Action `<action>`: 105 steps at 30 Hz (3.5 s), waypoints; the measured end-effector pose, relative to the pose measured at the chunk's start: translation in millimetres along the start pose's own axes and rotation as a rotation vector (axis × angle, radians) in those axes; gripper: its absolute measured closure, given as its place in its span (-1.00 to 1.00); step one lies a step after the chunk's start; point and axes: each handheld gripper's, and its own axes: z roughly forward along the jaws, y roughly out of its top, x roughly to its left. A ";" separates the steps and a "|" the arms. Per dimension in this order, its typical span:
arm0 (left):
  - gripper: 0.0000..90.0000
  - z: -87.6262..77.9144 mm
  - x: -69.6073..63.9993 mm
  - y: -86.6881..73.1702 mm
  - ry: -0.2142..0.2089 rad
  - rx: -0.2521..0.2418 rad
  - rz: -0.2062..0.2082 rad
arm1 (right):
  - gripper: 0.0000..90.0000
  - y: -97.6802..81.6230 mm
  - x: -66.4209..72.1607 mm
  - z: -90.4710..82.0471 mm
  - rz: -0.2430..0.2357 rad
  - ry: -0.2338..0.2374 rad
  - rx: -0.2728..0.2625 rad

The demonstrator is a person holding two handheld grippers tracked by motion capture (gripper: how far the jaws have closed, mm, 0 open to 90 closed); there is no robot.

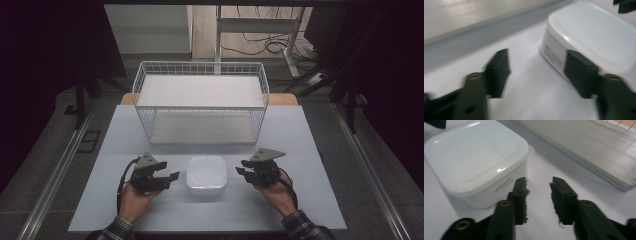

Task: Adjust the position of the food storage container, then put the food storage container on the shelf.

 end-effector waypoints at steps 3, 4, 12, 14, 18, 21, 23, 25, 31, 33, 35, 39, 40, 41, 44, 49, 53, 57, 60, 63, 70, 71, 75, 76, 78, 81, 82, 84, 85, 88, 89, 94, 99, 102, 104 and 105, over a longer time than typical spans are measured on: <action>-0.50 -2.9 -3.5 -7.5 0.000 0.016 0.018 | 0.16 -7.0 0.1 -5.3 -0.003 -0.002 0.000; -0.60 -2.9 -3.5 -7.5 0.000 0.016 0.018 | 0.16 -7.0 0.1 -5.3 -0.003 -0.002 0.000; -0.86 1.3 -10.0 -17.1 0.035 0.039 0.138 | -0.72 -22.0 2.7 -6.4 -0.016 -0.014 0.012; -0.86 2.4 -8.2 -17.8 0.000 0.025 0.144 | -0.77 -22.7 2.5 -5.0 -0.007 -0.023 0.015; -0.85 3.1 -4.3 -17.4 -0.027 0.006 0.132 | -0.85 -22.1 2.3 -2.8 0.010 -0.018 0.013; -0.85 2.0 -3.4 -16.7 -0.029 -0.007 0.131 | -0.89 -21.8 3.3 -1.2 0.000 -0.021 0.015; -0.86 0.7 -3.4 -15.5 -0.038 -0.021 0.130 | -0.91 -21.0 3.9 -0.6 -0.001 -0.014 0.005; -0.86 0.0 -3.5 -14.6 -0.041 -0.030 0.130 | -0.92 -20.3 4.2 -0.9 0.001 -0.007 0.000; -0.88 -3.2 -8.0 -3.4 -0.072 -0.049 0.106 | -0.93 -13.5 6.2 -1.4 0.012 0.020 -0.037; -0.94 -1.3 -9.8 -0.3 -0.053 -0.050 0.102 | -0.93 -10.5 6.6 -1.2 0.025 0.029 -0.030; -0.97 1.6 -11.3 3.8 -0.063 -0.055 0.086 | -0.93 -7.3 7.0 -0.8 0.039 0.041 -0.037; -0.98 6.8 -13.8 13.0 -0.103 -0.064 0.068 | -1.00 -0.6 10.7 1.5 0.053 0.024 -0.041; -0.98 8.2 -14.8 15.3 -0.113 -0.062 0.068 | -1.00 0.8 12.0 2.7 0.054 0.015 -0.035; -0.98 9.7 -16.2 17.5 -0.119 -0.058 0.074 | -1.00 1.9 13.0 3.7 0.053 0.012 -0.036; -0.98 15.8 -21.3 22.8 -0.129 -0.039 0.099 | -1.00 5.1 14.9 7.4 0.079 0.049 -0.037; -0.98 26.9 -24.7 28.8 -0.134 -0.013 0.120 | -1.00 10.7 18.1 12.6 0.070 0.063 -0.033; -0.98 34.6 -22.9 34.7 -0.139 0.005 0.126 | -0.95 17.4 19.8 19.2 0.078 0.074 -0.017; -0.99 46.2 -21.3 38.9 -0.149 0.036 0.132 | -0.94 21.5 19.7 29.7 0.079 0.102 0.010; -1.00 50.1 -21.7 36.3 -0.170 0.041 0.112 | -0.94 21.5 19.0 35.5 0.089 0.124 0.022; -0.89 48.1 -20.3 32.2 -0.206 0.037 0.084 | -0.81 18.6 17.8 40.6 0.132 0.182 0.033; -0.63 37.6 -29.5 23.6 -0.243 0.057 0.028 | -0.42 11.1 19.1 33.9 0.212 0.307 0.054; -0.61 35.1 -32.1 22.6 -0.234 0.062 0.022 | -0.38 10.6 21.9 31.6 0.205 0.299 0.058; -0.25 25.0 -35.1 19.4 -0.217 0.069 -0.008 | -0.11 9.5 28.0 21.6 0.203 0.265 0.057; -0.05 17.0 -34.7 17.7 -0.203 0.054 -0.014 | 0.16 8.5 29.6 12.9 0.219 0.232 0.043; 0.10 13.0 -34.8 16.5 -0.201 0.045 -0.026 | 0.30 7.9 29.0 10.6 0.257 0.235 0.040; 0.37 8.1 -33.7 16.7 -0.191 0.020 -0.048 | 0.48 7.2 27.2 6.2 0.311 0.225 0.023; 0.42 7.0 -34.6 17.1 -0.171 0.009 -0.042 | 0.54 8.0 27.6 4.7 0.313 0.219 0.017; 0.58 5.3 -33.9 17.3 -0.153 -0.009 -0.055 | 0.69 9.7 29.2 1.6 0.312 0.196 0.006; 0.69 5.3 -33.9 17.3 -0.153 -0.009 -0.055 | 0.69 9.7 29.2 1.6 0.312 0.196 0.006; 0.72 7.6 -33.0 16.5 -0.117 -0.022 -0.070 | 0.75 10.1 36.2 3.0 0.267 0.123 -0.012; 0.72 8.0 -32.4 16.3 -0.119 -0.025 -0.078 | 0.75 10.6 36.8 3.0 0.265 0.118 -0.016; 0.73 6.2 -32.7 18.8 -0.112 -0.053 -0.095 | 0.75 13.3 36.9 0.9 0.261 0.099 -0.065; 0.73 4.8 -32.3 23.4 -0.099 -0.063 -0.088 | 0.75 16.3 34.2 1.9 0.257 0.098 -0.079; 0.73 4.8 -30.6 27.7 -0.092 -0.069 -0.084 | 0.74 19.3 32.0 3.5 0.252 0.093 -0.082; 0.73 4.7 -29.3 30.3 -0.091 -0.072 -0.081 | 0.74 20.7 31.1 4.2 0.253 0.092 -0.088; 0.73 4.7 -28.5 32.3 -0.088 -0.078 -0.079 | 0.74 22.5 29.4 4.7 0.248 0.088 -0.092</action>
